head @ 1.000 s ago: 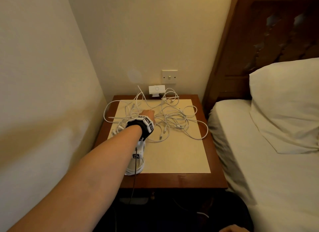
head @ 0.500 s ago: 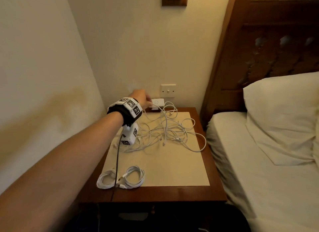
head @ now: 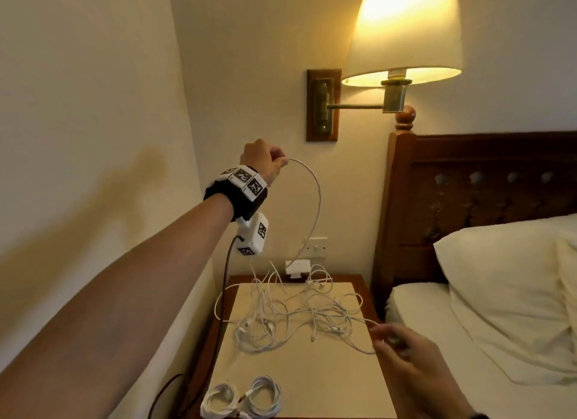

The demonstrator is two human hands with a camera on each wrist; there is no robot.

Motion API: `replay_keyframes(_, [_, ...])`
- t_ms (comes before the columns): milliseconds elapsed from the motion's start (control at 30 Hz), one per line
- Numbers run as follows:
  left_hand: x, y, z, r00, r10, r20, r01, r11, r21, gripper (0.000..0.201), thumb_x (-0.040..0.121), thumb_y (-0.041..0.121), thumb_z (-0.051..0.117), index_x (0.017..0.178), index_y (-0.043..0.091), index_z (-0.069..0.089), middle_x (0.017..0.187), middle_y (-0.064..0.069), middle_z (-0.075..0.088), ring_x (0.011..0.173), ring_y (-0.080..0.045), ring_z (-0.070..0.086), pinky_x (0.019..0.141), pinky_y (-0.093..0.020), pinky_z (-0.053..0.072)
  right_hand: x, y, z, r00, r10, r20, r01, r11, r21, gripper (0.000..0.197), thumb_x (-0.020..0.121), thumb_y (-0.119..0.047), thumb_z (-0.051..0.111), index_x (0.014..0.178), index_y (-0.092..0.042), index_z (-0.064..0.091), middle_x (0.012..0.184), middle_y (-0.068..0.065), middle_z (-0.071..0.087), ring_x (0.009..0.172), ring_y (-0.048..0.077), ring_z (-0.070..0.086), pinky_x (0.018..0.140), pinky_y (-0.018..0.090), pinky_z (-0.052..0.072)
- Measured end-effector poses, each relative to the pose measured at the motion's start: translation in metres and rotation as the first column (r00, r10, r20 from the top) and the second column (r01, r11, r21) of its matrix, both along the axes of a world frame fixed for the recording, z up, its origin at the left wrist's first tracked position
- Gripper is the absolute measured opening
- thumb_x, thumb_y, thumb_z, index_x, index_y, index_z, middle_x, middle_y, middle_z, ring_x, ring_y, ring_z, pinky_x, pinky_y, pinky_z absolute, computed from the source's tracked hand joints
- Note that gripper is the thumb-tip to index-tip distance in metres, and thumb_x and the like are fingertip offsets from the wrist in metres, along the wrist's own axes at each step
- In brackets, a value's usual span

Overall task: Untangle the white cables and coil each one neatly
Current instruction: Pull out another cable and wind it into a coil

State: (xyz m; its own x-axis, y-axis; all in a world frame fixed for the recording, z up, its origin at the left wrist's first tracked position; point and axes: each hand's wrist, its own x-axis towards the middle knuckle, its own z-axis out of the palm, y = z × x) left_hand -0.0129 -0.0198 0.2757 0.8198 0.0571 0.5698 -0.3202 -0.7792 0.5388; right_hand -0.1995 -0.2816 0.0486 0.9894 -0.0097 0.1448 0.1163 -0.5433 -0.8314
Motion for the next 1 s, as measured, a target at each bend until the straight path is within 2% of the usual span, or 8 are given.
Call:
replay_keyframes(100, [-0.02, -0.002, 0.028, 0.994, -0.057, 0.097, 0.06, 0.998, -0.032, 0.006, 0.087, 0.023, 0.072, 0.088, 0.017, 0.072, 0.072, 0.0, 0.066, 0.063, -0.017, 0.062, 0.068, -0.029, 0.056, 0.054, 0.035, 0.08, 0.97, 0.039, 0.239, -0.064, 0.993, 0.096, 0.038, 0.087, -0.031, 0.07, 0.123, -0.024, 0.059, 0.119, -0.007, 0.063, 0.1, 0.01, 0.061, 0.086, 0.031, 0.055])
replay_keyframes(200, [-0.043, -0.002, 0.047, 0.972, -0.16, 0.173, 0.169, 0.985, -0.039, 0.003, 0.089, 0.022, 0.069, 0.09, 0.019, 0.069, 0.071, 0.007, 0.063, 0.061, -0.006, 0.062, 0.058, -0.013, 0.048, 0.096, 0.072, 0.143, 0.97, 0.01, 0.243, -0.036, 0.994, 0.101, 0.083, 0.081, -0.044, 0.074, 0.147, -0.014, 0.034, 0.144, 0.003, 0.044, 0.124, 0.02, 0.049, 0.101, 0.037, 0.046])
replay_keyframes(267, [-0.053, 0.0, 0.057, 0.954, -0.216, 0.206, 0.231, 0.972, -0.048, 0.001, 0.089, 0.02, 0.069, 0.089, 0.02, 0.068, 0.072, 0.01, 0.063, 0.064, -0.005, 0.063, 0.058, -0.009, 0.047, 0.112, 0.09, 0.171, 0.976, 0.014, 0.217, -0.04, 0.993, 0.114, 0.083, 0.082, -0.044, 0.073, 0.148, -0.014, 0.033, 0.147, 0.007, 0.042, 0.131, 0.025, 0.045, 0.105, 0.041, 0.043])
replay_keyframes(367, [-0.057, 0.011, 0.069, 0.935, -0.237, 0.266, 0.27, 0.958, -0.095, 0.014, 0.087, 0.018, 0.07, 0.079, 0.03, 0.067, 0.071, 0.01, 0.065, 0.069, -0.011, 0.064, 0.07, -0.022, 0.053, 0.117, 0.1, 0.188, 0.96, 0.216, 0.177, -0.259, 0.927, 0.273, 0.029, 0.098, -0.029, 0.054, 0.114, -0.006, 0.062, 0.106, 0.012, 0.067, 0.099, 0.026, 0.065, 0.089, 0.035, 0.049])
replay_keyframes(467, [-0.058, 0.022, 0.073, 0.933, -0.233, 0.275, 0.28, 0.949, -0.145, 0.023, 0.088, 0.017, 0.07, 0.074, 0.035, 0.065, 0.071, 0.006, 0.067, 0.074, -0.018, 0.066, 0.078, -0.034, 0.056, 0.113, 0.095, 0.189, 0.945, 0.302, 0.121, -0.323, 0.826, 0.461, 0.032, 0.101, -0.032, 0.047, 0.086, -0.008, 0.061, 0.058, 0.004, 0.049, 0.049, 0.016, 0.051, 0.059, 0.03, 0.051])
replay_keyframes(600, [-0.057, 0.03, 0.063, 0.946, -0.224, 0.235, 0.258, 0.958, -0.127, 0.025, 0.09, 0.015, 0.066, 0.073, 0.033, 0.062, 0.072, 0.0, 0.067, 0.075, -0.02, 0.065, 0.082, -0.039, 0.055, 0.116, 0.078, 0.186, 0.97, 0.211, 0.121, -0.242, 0.878, 0.412, 0.034, 0.09, -0.045, 0.062, 0.073, -0.016, 0.058, 0.055, -0.004, 0.041, 0.048, 0.01, 0.036, 0.048, 0.024, 0.037])
replay_keyframes(900, [-0.042, 0.048, 0.035, 0.988, -0.064, 0.139, 0.096, 0.967, -0.238, 0.01, 0.091, 0.015, 0.064, 0.085, 0.023, 0.063, 0.092, -0.006, 0.073, 0.083, -0.023, 0.069, 0.084, -0.037, 0.056, 0.11, 0.052, 0.193, 0.966, 0.222, 0.136, -0.26, 0.835, 0.486, 0.039, 0.102, -0.041, 0.041, 0.072, -0.018, 0.049, 0.055, -0.006, 0.033, 0.045, 0.009, 0.028, 0.045, 0.023, 0.024])
replay_keyframes(1000, [-0.042, 0.033, 0.012, 0.984, -0.161, -0.081, 0.153, 0.983, -0.105, 0.039, 0.09, 0.007, 0.064, 0.127, 0.015, 0.054, 0.13, -0.01, 0.06, 0.082, -0.022, 0.069, 0.075, -0.035, 0.058, 0.105, 0.065, 0.212, 0.971, 0.157, 0.178, -0.225, 0.845, 0.486, 0.037, 0.103, -0.039, 0.04, 0.075, -0.018, 0.05, 0.055, -0.006, 0.033, 0.047, 0.01, 0.028, 0.047, 0.026, 0.023])
